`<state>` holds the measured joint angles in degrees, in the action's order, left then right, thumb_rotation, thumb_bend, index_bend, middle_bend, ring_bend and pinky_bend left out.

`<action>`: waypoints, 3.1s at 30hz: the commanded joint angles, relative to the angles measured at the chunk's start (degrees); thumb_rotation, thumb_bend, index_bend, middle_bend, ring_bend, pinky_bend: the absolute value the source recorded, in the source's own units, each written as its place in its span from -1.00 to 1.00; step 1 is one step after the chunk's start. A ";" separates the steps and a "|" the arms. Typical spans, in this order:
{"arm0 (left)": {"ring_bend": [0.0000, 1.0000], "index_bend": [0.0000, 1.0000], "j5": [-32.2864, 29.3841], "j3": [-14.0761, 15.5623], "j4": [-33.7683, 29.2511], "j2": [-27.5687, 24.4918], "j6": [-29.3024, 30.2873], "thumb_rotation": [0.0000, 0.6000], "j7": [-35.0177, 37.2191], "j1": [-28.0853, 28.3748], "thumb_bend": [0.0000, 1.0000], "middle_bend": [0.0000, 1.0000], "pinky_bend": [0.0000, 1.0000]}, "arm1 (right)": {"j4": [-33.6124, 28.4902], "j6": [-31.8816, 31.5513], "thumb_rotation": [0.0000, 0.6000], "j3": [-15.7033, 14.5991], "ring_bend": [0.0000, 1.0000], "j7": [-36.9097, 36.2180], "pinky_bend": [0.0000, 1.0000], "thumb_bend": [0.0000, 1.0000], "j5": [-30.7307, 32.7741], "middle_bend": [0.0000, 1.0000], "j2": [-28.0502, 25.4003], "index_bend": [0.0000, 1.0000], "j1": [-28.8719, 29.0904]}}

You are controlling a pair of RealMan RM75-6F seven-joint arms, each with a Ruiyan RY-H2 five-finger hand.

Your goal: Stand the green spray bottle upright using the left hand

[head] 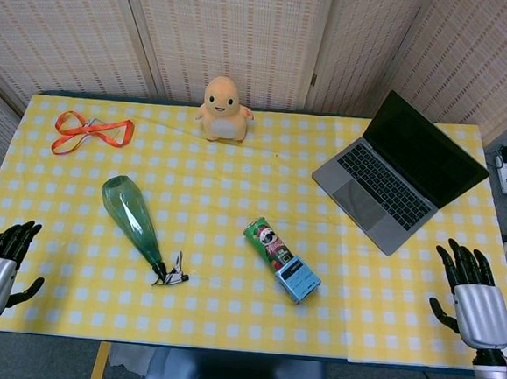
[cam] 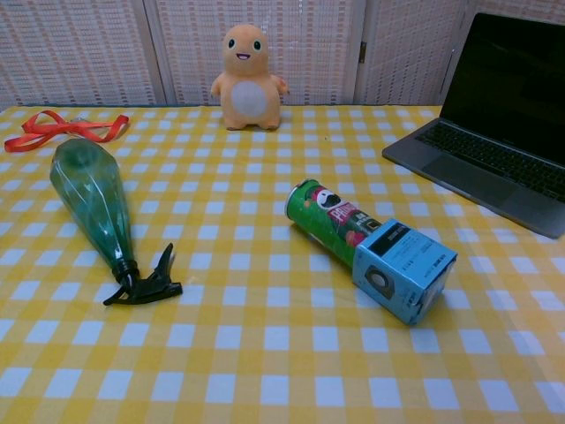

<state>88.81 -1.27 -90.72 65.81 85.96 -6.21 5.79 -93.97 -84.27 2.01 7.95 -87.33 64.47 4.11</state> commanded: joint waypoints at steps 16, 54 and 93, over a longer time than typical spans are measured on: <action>-0.65 -0.49 15.02 3.00 10.72 6.18 0.39 1.00 8.40 5.87 -0.42 -0.58 -0.55 | 0.08 0.52 1.00 -0.13 -1.00 -1.16 -1.00 -0.35 -0.20 -1.00 -0.28 -1.00 0.18; -0.83 -0.62 16.59 2.89 40.72 26.97 -0.42 1.00 22.62 18.18 -0.44 -0.55 -0.67 | 1.70 4.87 1.00 1.59 -1.00 -0.71 -1.00 -0.35 6.64 -1.00 0.02 -1.00 1.42; -1.00 -0.61 11.16 3.48 59.71 43.94 -3.97 1.00 27.15 24.38 -0.64 -0.88 -0.90 | 2.11 0.89 1.00 0.74 -1.00 -5.74 -1.00 -0.35 3.20 -1.00 -1.76 -1.00 -0.50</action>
<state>100.55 2.69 -31.80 108.84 82.59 20.38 29.55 -91.74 -83.05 2.91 2.36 -83.81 62.86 3.86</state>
